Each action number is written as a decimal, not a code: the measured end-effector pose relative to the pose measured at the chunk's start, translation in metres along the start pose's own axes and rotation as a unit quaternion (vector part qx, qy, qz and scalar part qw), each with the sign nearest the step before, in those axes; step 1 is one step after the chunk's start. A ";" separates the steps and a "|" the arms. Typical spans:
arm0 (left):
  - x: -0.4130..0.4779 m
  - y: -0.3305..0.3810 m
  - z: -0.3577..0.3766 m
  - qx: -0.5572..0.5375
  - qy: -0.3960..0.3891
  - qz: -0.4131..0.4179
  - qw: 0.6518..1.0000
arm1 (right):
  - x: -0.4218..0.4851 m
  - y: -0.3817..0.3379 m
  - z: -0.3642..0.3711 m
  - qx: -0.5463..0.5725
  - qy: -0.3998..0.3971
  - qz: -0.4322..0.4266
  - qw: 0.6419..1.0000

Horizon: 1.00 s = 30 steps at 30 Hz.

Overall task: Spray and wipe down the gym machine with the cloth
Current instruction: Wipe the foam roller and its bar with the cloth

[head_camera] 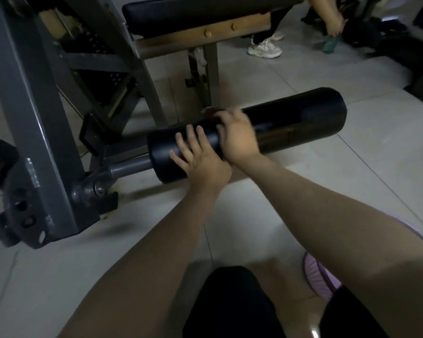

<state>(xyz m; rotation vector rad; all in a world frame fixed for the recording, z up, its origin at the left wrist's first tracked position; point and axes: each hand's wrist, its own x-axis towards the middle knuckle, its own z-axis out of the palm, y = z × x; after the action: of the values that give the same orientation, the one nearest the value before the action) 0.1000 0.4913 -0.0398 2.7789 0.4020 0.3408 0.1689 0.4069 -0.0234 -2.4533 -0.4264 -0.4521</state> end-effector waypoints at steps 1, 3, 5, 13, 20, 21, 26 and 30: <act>-0.001 -0.001 0.002 0.025 0.017 0.029 0.999 | -0.004 -0.008 0.003 0.003 -0.016 -0.032 0.999; 0.003 0.008 0.010 0.034 0.040 0.076 0.996 | -0.002 0.001 -0.005 -0.034 -0.010 -0.044 0.998; 0.011 0.022 0.016 0.023 0.040 0.090 0.995 | 0.007 0.023 -0.017 -0.060 0.005 -0.027 0.998; 0.022 0.049 0.046 0.039 0.100 0.097 0.989 | 0.034 0.134 -0.072 -0.102 0.099 0.184 0.973; 0.016 0.050 0.057 0.048 0.117 0.092 0.988 | 0.036 0.098 -0.040 -0.118 0.108 0.162 0.974; 0.015 0.049 0.057 0.053 0.120 0.092 0.987 | 0.033 0.084 -0.030 -0.119 0.091 0.103 0.983; 0.012 0.048 0.057 0.063 0.132 0.093 0.985 | 0.021 0.058 -0.016 -0.086 0.050 -0.019 0.995; 0.012 0.048 0.059 0.015 0.132 0.091 0.987 | 0.029 0.093 -0.033 -0.136 0.045 0.006 0.990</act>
<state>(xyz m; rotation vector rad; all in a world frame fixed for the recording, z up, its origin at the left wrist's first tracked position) 0.1391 0.4354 -0.0757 2.8132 0.2138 0.7571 0.2243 0.3209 -0.0325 -2.6820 -0.3287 -0.6519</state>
